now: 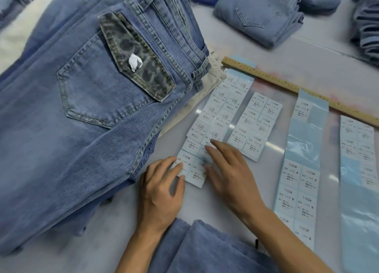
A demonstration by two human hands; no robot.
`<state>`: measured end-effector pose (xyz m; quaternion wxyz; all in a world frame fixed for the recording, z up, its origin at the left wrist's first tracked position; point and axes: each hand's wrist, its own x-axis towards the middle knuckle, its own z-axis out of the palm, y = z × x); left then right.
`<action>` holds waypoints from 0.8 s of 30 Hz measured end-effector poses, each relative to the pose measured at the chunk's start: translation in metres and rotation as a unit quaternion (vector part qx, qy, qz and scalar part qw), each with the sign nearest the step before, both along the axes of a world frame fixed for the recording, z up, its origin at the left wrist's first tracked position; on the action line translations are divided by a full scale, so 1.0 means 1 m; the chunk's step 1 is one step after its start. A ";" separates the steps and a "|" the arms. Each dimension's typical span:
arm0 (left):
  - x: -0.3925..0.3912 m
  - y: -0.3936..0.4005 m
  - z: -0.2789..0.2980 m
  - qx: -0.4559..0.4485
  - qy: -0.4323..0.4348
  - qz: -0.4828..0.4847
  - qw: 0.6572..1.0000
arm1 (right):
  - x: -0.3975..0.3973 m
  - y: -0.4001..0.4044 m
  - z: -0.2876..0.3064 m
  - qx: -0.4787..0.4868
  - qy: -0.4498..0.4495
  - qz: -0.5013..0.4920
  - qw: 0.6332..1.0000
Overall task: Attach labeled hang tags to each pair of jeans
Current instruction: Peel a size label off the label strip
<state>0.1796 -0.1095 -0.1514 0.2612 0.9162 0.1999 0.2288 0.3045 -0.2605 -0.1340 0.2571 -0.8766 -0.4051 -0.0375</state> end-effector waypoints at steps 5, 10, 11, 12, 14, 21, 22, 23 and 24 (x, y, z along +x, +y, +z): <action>0.000 0.001 -0.003 0.026 -0.024 0.000 0.999 | 0.013 0.010 -0.002 -0.008 -0.053 -0.038 0.998; 0.004 0.003 -0.014 0.054 -0.056 0.011 0.997 | 0.012 0.017 -0.010 -0.027 -0.073 -0.057 0.995; 0.005 0.004 -0.015 0.062 -0.062 0.014 0.996 | 0.011 0.017 -0.011 -0.036 -0.082 -0.050 0.995; 0.006 0.004 -0.016 0.070 -0.069 0.015 0.995 | 0.010 0.016 -0.012 -0.040 -0.090 -0.041 0.994; 0.007 0.005 -0.017 0.083 -0.082 0.016 0.993 | 0.009 0.012 -0.010 -0.035 -0.109 -0.025 0.993; 0.009 0.006 -0.013 0.113 -0.090 0.016 0.989 | 0.000 0.005 -0.012 0.008 -0.132 0.011 0.991; 0.009 0.006 -0.013 0.108 -0.087 0.018 0.990 | -0.002 0.003 -0.013 0.015 -0.132 0.017 0.991; 0.008 0.005 -0.013 0.096 -0.085 0.021 0.992 | -0.003 0.001 -0.015 0.024 -0.132 0.020 0.991; 0.008 0.004 -0.013 0.079 -0.083 0.027 0.993 | -0.005 -0.001 -0.017 0.035 -0.136 0.023 0.990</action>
